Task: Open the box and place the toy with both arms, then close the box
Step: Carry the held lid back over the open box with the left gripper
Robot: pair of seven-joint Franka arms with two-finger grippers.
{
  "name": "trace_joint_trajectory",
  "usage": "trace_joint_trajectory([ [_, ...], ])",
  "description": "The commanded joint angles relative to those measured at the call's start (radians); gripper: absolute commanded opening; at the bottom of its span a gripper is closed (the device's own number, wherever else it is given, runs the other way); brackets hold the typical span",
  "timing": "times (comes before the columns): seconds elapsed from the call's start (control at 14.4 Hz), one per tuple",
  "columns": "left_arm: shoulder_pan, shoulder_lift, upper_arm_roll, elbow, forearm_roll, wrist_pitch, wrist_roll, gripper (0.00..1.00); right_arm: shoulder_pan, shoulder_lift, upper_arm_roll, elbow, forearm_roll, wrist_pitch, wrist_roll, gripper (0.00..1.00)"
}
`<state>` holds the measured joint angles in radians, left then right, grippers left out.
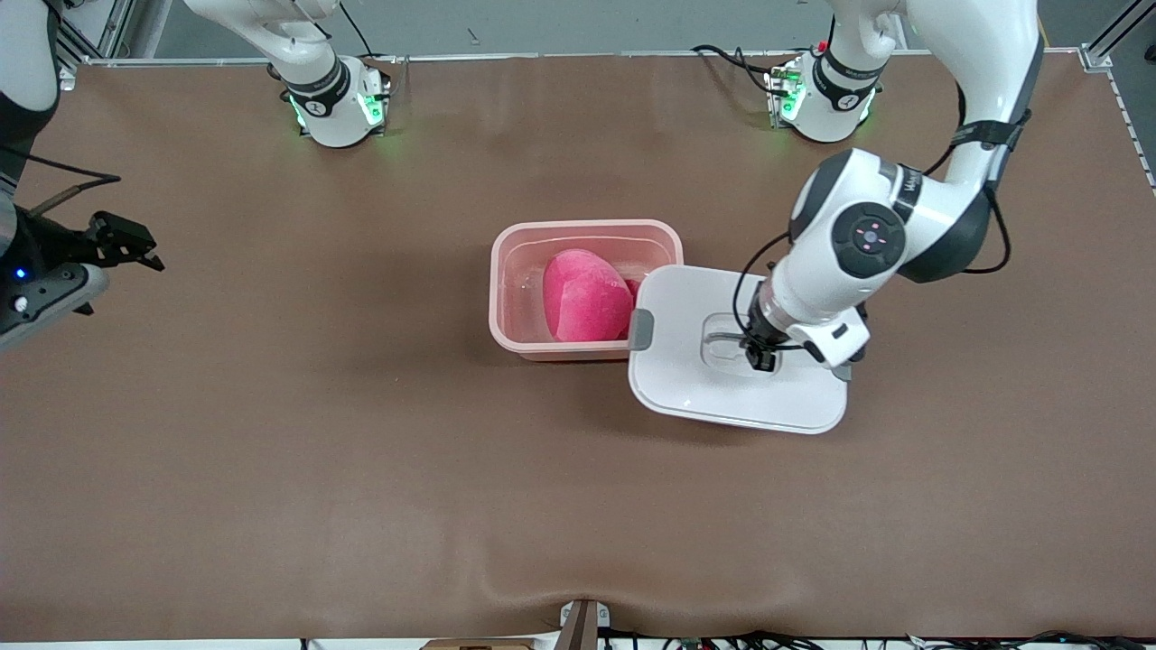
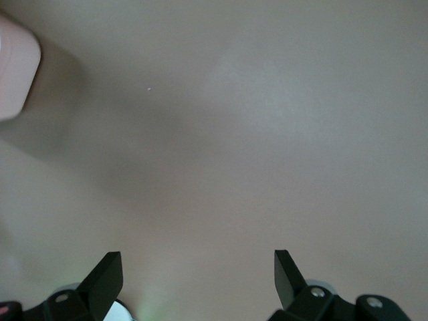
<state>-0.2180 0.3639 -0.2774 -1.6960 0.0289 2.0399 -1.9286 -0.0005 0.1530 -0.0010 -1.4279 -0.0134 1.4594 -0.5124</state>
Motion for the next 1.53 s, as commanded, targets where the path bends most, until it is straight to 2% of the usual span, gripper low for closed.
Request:
trace_joint_trajectory([
  [0.0,-0.046,-0.007,0.003,0.018,0.049,-0.004,-0.079,0.00,0.049,-0.169,0.015,-0.219,0.006,0.085,0.254,1.00],
  [0.14,-0.070,-0.003,0.001,0.025,0.052,-0.004,-0.122,0.00,0.056,-0.190,0.021,-0.232,0.001,0.070,0.343,1.00],
  [0.35,-0.129,0.026,0.001,0.068,0.052,-0.004,-0.199,0.00,0.053,-0.191,0.013,-0.197,0.001,0.021,0.390,1.00],
  [0.63,-0.185,0.067,0.003,0.107,0.052,0.005,-0.274,0.00,0.054,-0.187,-0.042,-0.138,0.021,-0.071,0.391,1.00],
  [1.11,-0.248,0.102,0.004,0.127,0.052,0.019,-0.377,0.00,0.011,-0.152,-0.050,-0.074,0.041,-0.053,0.385,1.00],
  [1.46,-0.287,0.112,0.004,0.128,0.052,0.051,-0.447,0.00,-0.015,-0.170,-0.051,-0.106,0.066,-0.024,0.432,1.00],
])
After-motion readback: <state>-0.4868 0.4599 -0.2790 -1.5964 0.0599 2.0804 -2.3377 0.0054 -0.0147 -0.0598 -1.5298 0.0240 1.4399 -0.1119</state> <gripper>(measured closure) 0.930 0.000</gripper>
